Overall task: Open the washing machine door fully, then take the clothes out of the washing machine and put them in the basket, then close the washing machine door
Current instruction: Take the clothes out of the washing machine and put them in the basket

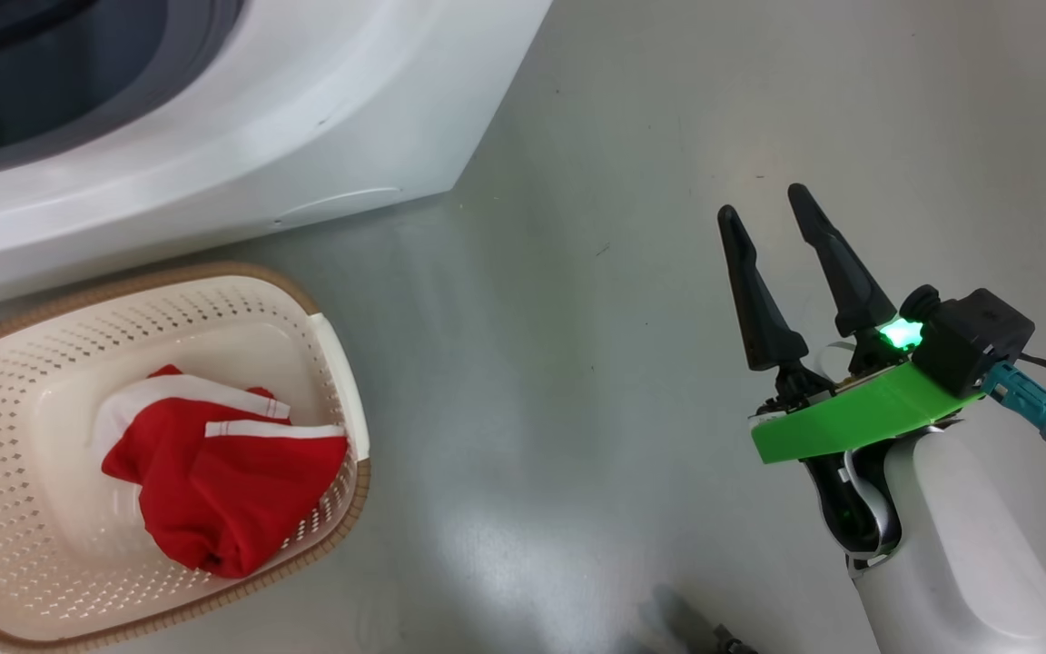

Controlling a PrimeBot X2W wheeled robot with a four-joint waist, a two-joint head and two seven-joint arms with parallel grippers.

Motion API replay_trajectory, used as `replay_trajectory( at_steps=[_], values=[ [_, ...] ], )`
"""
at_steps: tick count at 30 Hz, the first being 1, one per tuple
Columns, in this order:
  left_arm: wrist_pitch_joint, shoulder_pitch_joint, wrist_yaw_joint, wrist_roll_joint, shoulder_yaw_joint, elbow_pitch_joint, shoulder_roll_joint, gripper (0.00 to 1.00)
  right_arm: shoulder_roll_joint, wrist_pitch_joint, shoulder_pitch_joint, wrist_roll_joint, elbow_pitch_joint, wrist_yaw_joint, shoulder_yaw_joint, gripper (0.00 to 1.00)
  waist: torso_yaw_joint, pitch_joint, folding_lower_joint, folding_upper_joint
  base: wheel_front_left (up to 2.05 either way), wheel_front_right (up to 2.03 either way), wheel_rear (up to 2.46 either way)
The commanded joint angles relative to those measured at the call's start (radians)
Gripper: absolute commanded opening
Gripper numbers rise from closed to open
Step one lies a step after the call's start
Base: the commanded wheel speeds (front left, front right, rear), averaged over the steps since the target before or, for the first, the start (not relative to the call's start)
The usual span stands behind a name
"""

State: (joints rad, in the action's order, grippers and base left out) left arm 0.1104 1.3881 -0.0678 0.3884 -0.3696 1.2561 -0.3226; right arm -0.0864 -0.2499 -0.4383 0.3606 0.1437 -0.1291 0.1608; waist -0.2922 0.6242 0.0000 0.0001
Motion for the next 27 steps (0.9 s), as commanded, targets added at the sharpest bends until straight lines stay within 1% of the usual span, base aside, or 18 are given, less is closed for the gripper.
replay_trajectory(
  at_steps=[1, 2, 3, 4, 5, 11, 18, 27],
  values=[
    [0.010, 0.016, -0.013, -0.015, 0.000, -0.008, -0.045, 1.00, 0.005, -0.012, 0.003, -0.010, -0.026, -0.002, 0.021, 1.00, -0.002, 0.003, 0.0000, -0.0001, 0.00, 0.00, 0.00],
    [0.012, 0.018, -0.014, -0.015, -0.002, -0.006, -0.044, 1.00, 0.006, -0.012, 0.003, -0.010, -0.026, -0.002, 0.021, 1.00, -0.003, 0.004, 0.0000, -0.0001, 0.00, 0.00, 0.00],
    [0.012, 0.018, -0.015, -0.015, -0.004, -0.004, -0.044, 0.98, 0.006, -0.012, 0.003, -0.011, -0.026, -0.002, 0.020, 1.00, -0.003, 0.005, 0.0000, -0.0001, 0.00, 0.00, 0.00],
    [0.014, 0.018, -0.016, -0.015, -0.006, -0.002, -0.044, 0.32, 0.007, -0.012, 0.003, -0.011, -0.026, -0.002, 0.020, 1.00, -0.003, 0.005, 0.0000, -0.0001, 0.00, 0.00, 0.00],
    [0.015, 0.018, -0.017, -0.014, -0.008, 0.000, -0.043, 0.00, 0.007, -0.012, 0.004, -0.012, -0.025, -0.002, 0.019, 1.00, -0.003, 0.004, 0.0000, -0.0001, 0.00, 0.00, 0.00],
    [0.004, 0.014, -0.021, -0.004, -0.013, 0.008, -0.036, 0.00, 0.009, -0.012, -0.001, -0.012, -0.016, -0.002, 0.018, 1.00, 0.002, -0.008, 0.0000, -0.0001, 0.00, 0.00, 0.00],
    [-0.055, 0.005, -0.023, 0.007, -0.015, 0.010, -0.024, 0.00, 0.007, -0.012, -0.001, -0.013, -0.007, -0.002, 0.021, 1.00, 0.014, -0.034, 0.0000, -0.0001, 0.00, 0.00, 0.00],
    [-0.159, -0.042, -0.038, 0.029, -0.018, 0.009, 0.008, 0.00, -0.005, -0.012, 0.010, -0.009, 0.008, -0.002, 0.027, 1.00, 0.049, -0.101, 0.0000, -0.0001, 0.00, 0.00, 0.00]
  ],
)
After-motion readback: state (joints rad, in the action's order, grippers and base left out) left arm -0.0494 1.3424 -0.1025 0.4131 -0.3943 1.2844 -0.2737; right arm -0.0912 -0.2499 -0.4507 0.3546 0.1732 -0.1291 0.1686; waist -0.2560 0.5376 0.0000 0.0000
